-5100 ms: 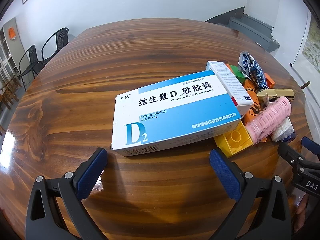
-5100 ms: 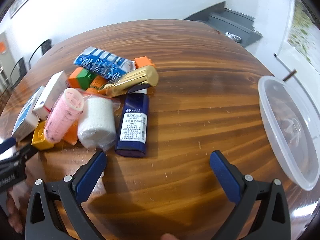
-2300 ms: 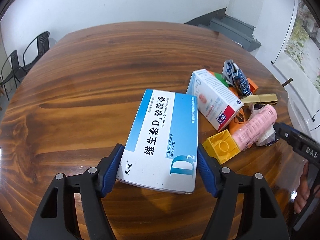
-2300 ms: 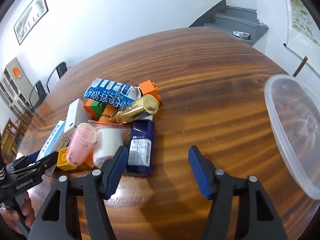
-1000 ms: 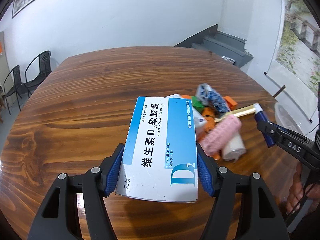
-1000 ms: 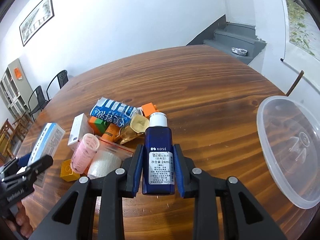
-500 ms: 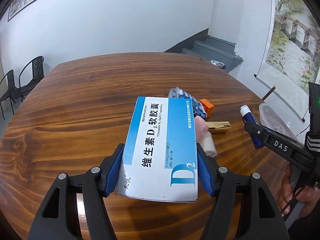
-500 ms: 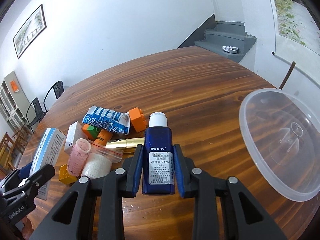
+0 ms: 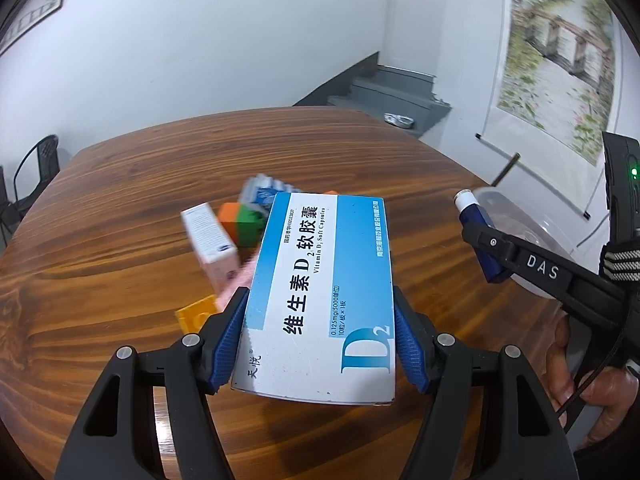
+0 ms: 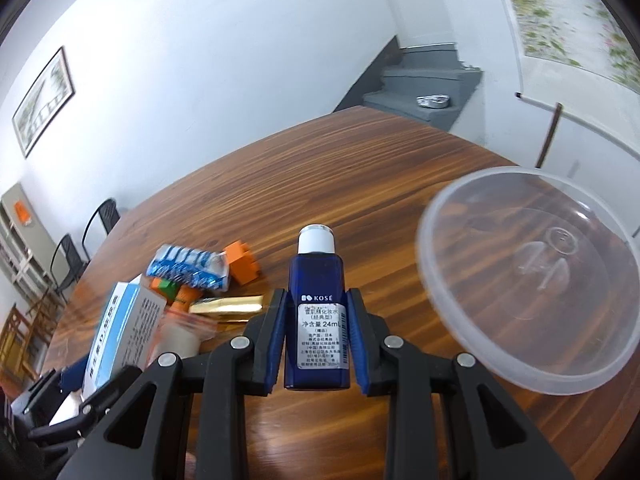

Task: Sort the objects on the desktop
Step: 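Carry the vitamin box and KOSE bottle over the clear bowl with both grippers, then open both grippers to drop the box and bottle into the bowl, then return both grippers to the pile and grasp the white medicine box with the left, then grasp the gold tube with the right gripper while the left holds the white box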

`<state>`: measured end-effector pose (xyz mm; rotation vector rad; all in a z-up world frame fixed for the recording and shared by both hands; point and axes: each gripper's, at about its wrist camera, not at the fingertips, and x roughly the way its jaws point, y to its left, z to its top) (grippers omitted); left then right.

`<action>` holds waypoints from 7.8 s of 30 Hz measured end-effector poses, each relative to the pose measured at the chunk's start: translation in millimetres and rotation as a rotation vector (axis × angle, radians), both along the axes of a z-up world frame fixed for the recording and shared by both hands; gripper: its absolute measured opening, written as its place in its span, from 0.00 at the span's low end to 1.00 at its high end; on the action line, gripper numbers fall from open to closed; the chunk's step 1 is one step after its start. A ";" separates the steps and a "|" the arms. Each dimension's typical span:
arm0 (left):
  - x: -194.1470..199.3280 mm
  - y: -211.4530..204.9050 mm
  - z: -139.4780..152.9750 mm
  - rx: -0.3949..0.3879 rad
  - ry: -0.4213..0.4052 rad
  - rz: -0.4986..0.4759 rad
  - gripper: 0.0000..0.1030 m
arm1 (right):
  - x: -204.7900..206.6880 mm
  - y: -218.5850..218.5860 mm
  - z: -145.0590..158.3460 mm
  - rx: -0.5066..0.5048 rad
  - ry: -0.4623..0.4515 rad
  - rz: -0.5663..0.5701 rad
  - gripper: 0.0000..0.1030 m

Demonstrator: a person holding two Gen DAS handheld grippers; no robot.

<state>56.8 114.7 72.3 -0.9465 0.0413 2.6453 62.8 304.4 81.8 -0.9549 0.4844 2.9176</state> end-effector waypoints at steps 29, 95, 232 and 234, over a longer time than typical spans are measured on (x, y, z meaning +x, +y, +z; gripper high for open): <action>-32.2 166.7 34.2 0.017 0.000 -0.305 0.68 | 25.8 157.7 -4.7 0.002 -0.013 -0.410 0.31; -52.4 196.2 18.3 0.057 -0.136 -0.340 0.69 | 36.6 178.5 -12.0 -0.051 -0.022 -0.560 0.46; -123.0 -78.1 -8.6 -0.040 -0.145 0.289 0.27 | -69.7 -65.7 -21.2 0.106 -0.164 0.461 0.25; -120.3 -76.4 -4.8 -0.033 -0.135 0.280 0.27 | -67.6 -61.4 -17.7 0.083 -0.150 0.446 0.25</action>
